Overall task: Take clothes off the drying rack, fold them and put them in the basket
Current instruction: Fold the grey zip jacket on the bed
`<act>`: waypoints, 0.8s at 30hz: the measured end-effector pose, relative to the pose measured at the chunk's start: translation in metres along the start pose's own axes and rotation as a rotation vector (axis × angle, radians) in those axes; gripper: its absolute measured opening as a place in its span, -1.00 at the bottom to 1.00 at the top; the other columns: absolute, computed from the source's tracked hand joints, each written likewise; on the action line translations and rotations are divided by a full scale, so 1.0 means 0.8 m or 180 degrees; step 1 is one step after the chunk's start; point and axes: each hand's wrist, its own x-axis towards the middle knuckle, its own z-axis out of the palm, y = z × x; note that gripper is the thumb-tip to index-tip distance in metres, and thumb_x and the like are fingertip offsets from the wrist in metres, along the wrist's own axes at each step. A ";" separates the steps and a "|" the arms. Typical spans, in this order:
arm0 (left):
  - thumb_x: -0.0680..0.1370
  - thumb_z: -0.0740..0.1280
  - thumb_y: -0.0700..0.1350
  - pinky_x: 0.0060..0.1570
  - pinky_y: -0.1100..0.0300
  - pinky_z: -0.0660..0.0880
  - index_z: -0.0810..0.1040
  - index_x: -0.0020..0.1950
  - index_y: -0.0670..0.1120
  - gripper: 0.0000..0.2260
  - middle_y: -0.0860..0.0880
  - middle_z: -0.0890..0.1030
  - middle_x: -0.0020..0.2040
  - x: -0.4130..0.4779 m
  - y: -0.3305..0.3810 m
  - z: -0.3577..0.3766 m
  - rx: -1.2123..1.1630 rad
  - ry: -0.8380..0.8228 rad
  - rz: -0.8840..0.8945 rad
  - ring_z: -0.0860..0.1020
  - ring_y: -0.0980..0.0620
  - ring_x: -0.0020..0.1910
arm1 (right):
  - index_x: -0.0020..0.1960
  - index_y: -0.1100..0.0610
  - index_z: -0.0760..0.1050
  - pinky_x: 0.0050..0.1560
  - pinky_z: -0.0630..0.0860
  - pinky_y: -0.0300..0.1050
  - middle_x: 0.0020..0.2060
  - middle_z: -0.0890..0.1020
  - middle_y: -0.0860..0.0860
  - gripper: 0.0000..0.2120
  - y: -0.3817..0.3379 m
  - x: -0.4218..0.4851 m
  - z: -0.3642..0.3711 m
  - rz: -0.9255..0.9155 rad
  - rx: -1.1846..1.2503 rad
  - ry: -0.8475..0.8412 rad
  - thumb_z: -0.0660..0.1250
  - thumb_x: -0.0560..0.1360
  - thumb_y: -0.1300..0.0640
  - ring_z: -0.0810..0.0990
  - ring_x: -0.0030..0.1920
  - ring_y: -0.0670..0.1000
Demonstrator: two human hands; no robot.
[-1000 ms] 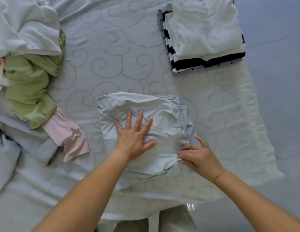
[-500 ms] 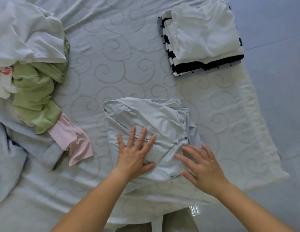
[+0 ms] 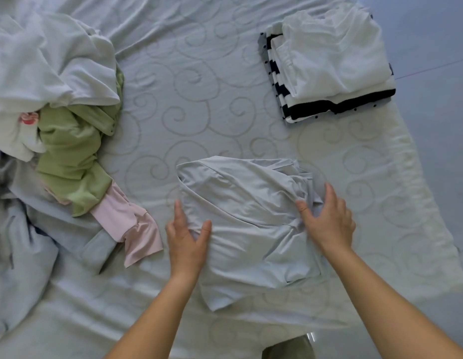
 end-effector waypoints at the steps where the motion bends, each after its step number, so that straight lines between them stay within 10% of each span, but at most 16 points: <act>1: 0.42 0.29 0.26 0.21 0.28 0.20 -0.04 0.56 0.11 -0.18 -0.09 0.22 0.49 -0.003 0.002 0.003 -0.0057 -0.0065 -0.0034 0.30 -0.06 0.41 | 0.55 -0.01 -0.01 0.28 0.27 0.15 0.35 0.41 0.15 -0.15 -0.009 -0.002 0.005 -0.0046 -0.0073 -0.0064 0.20 0.44 -0.37 0.40 0.31 0.21; 10: 0.35 0.28 0.31 0.12 0.27 0.28 -0.10 0.48 0.34 -0.19 0.02 0.28 0.47 -0.029 0.015 0.009 -0.0096 -0.0265 0.0149 0.35 0.06 0.34 | 0.51 -0.28 -0.27 -0.08 0.42 -0.05 -0.14 0.65 0.06 -0.19 -0.019 -0.026 0.027 -0.0541 0.0053 -0.0243 0.24 0.51 -0.23 0.60 -0.17 0.14; 18: 0.52 0.38 -0.15 0.03 0.67 0.21 0.18 0.34 0.45 -0.36 -0.08 0.41 0.29 -0.036 0.066 0.024 -0.0421 -0.0077 0.0684 0.42 0.13 0.25 | 0.37 -0.20 0.37 -0.02 0.38 -0.53 0.02 0.60 -0.18 -0.51 -0.030 -0.030 0.014 -0.1798 0.1460 -0.0163 0.19 0.51 0.20 0.55 -0.07 -0.22; 24: 0.50 0.37 -0.11 0.18 0.59 0.22 0.21 0.41 0.31 -0.40 -0.01 0.42 0.32 -0.023 0.183 0.041 -0.0680 0.0213 0.1156 0.36 0.29 0.31 | 0.39 -0.11 0.34 -0.13 0.52 -0.27 -0.14 0.64 -0.06 -0.55 -0.055 0.027 -0.086 -0.2589 0.1505 0.0409 0.14 0.54 0.17 0.53 -0.23 -0.09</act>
